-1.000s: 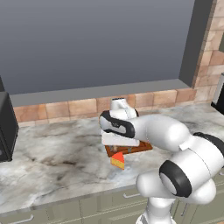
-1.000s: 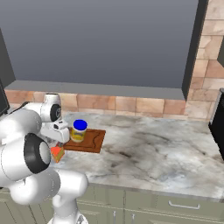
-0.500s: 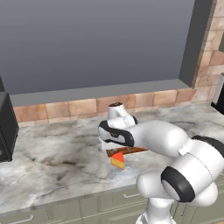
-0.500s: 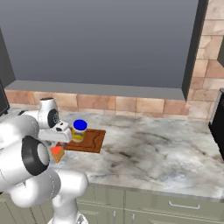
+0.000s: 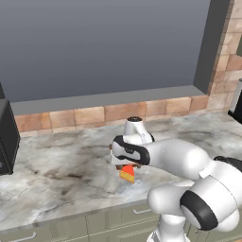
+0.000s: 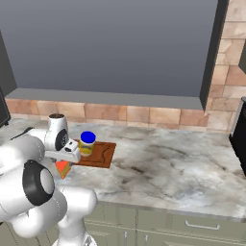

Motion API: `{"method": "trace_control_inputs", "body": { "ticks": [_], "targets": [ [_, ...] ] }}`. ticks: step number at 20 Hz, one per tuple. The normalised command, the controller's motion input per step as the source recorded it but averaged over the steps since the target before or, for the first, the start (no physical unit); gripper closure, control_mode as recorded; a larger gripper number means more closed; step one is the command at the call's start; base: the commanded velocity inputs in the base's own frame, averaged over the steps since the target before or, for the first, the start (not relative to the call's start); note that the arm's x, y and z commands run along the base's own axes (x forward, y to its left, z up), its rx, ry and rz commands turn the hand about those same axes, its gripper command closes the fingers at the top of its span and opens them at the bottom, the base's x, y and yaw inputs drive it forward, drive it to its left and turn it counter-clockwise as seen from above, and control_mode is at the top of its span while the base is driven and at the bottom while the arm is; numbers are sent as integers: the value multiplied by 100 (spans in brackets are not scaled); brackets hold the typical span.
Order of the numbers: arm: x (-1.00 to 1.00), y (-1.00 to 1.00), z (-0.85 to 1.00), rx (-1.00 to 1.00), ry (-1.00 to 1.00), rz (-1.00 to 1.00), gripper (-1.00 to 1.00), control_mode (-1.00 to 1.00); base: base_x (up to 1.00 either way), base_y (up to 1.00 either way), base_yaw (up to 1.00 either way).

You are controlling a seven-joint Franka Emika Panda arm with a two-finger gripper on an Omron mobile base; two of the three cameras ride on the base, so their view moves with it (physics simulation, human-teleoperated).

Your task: Retrieve the reheated potato from the microwave, then place the potato, cheese, and condiment on the cutting board.

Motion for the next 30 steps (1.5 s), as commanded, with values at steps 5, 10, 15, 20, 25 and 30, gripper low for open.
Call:
{"method": "trace_control_inputs", "body": {
  "ticks": [5, 10, 15, 20, 25, 30],
  "targets": [
    [0, 5, -10, 8, 2, 0, -100, -100, 0, 0, 0],
    [-4, 13, -18, 4, 0, 3, -100, -100, 0, 0, 0],
    [-1, 11, -26, 1, 0, 4, -100, -100, 0, 0, 0],
    [1, -1, -37, -6, -1, 2, -100, -100, 0, 0, 0],
    [-22, -9, -41, -7, -1, 0, -100, -100, 0, 0, 0],
    [-28, -18, -44, -4, -2, 0, 100, -100, 0, 0, 0]
  ]
}}
